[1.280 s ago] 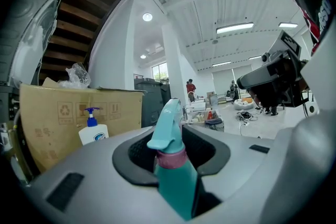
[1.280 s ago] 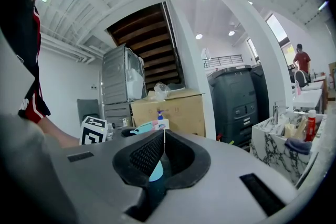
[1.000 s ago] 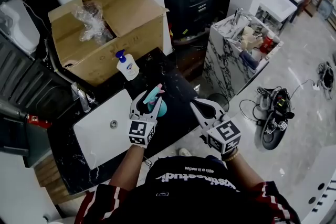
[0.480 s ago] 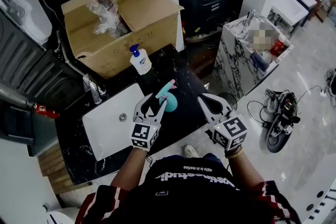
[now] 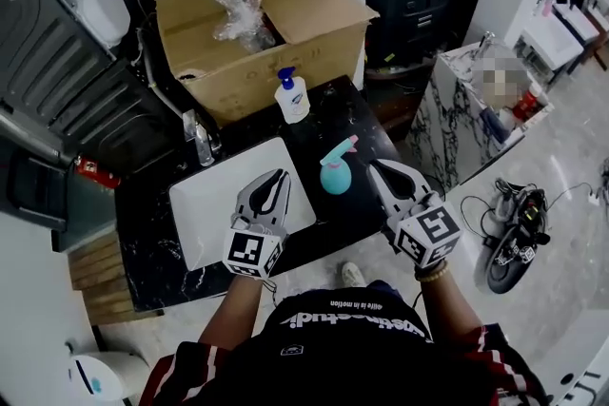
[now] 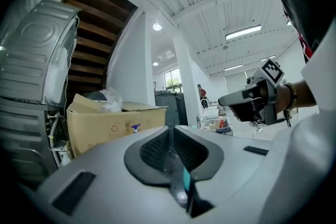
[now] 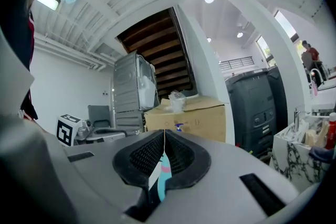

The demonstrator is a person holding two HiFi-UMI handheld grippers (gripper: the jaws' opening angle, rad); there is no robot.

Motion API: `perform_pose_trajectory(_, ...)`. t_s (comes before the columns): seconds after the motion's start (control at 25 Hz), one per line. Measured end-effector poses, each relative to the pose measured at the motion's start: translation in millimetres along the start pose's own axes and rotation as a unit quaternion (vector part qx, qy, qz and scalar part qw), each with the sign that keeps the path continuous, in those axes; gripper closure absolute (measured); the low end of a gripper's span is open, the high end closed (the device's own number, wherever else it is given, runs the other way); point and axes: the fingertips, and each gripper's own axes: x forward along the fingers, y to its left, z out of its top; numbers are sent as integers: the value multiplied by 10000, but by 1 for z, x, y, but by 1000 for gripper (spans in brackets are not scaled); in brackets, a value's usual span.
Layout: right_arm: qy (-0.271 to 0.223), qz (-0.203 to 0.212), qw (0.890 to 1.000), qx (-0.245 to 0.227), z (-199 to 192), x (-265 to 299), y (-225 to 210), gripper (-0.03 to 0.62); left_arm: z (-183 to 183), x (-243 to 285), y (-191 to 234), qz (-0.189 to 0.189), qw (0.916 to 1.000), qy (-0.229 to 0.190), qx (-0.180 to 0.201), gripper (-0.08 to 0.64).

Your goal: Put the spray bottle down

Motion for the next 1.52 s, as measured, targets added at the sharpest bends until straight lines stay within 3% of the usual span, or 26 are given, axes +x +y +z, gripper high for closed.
perform_pose_trajectory(0.2,-52,429,9990,-125,13,26,41,552,18,-38,32,343,9993,33,-160,545)
perform_pose_trajectory(0.4,-139,1133,9932,-234,25,58,95,554,29,-82,68,715,9961,74,-505,546)
perform_pose_trajectory(0.68,-352,2099,9763,-382,37,86,171,554,47,-142,95,1221,9925,12,-8,546)
perform_pose_trajectory(0.96,-372,2350,9703,-444,37,94,205,554,54,-174,107,1454,9894,-26,-18,546)
perform_pose_trajectory(1.52,-327,2326,9708,-492,36,96,216,554,49,-189,117,1596,9871,-38,-146,546)
